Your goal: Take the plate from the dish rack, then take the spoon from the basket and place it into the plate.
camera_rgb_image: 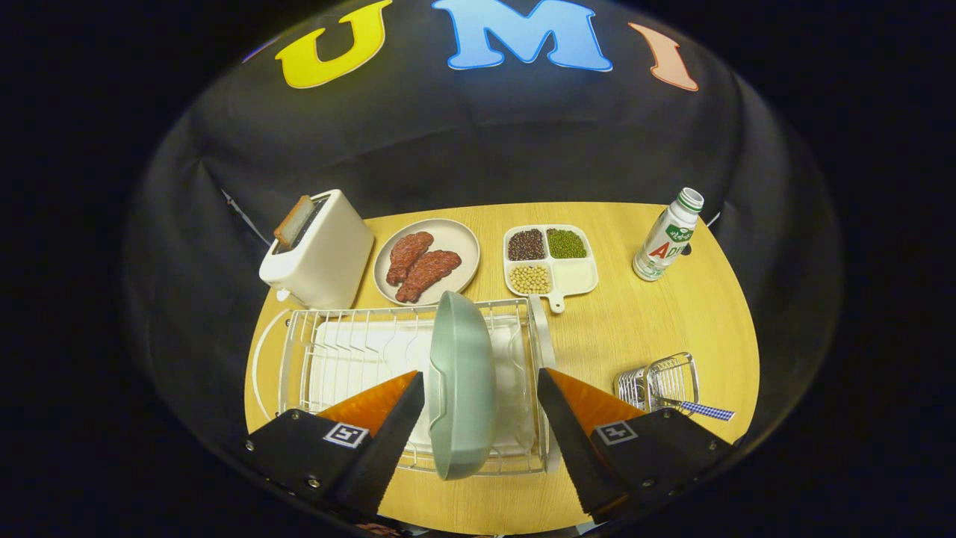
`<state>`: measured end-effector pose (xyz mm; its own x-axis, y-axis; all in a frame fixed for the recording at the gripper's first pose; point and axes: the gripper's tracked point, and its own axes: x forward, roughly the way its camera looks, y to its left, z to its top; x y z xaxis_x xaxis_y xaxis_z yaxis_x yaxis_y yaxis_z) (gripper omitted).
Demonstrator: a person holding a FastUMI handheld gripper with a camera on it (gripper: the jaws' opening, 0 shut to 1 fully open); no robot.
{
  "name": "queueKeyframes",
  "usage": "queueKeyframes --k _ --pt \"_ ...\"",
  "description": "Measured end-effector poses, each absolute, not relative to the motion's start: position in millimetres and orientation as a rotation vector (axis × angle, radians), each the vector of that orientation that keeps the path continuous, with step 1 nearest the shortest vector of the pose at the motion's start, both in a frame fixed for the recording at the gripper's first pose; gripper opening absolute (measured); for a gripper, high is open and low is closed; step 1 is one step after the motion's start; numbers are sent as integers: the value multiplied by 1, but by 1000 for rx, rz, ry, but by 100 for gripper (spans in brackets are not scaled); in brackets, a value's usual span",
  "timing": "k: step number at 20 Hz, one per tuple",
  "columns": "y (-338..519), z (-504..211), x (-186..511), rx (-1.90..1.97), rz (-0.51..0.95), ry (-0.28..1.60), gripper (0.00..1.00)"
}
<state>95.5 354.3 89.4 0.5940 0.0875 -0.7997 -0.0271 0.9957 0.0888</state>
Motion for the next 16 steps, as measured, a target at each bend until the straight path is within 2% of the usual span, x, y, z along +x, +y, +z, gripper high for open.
queueKeyframes --k 3,5,6,8,9,11,16 --pt "354 76 98 0 41 950 95" --pt "351 64 96 -31 9 965 85" --pt "348 60 95 -37 -19 982 78" --pt "354 40 94 4 -38 1020 45" --pt "358 44 89 25 -39 1023 35" --pt "358 47 93 3 -55 1019 29" --pt "355 74 96 -133 -117 975 29"
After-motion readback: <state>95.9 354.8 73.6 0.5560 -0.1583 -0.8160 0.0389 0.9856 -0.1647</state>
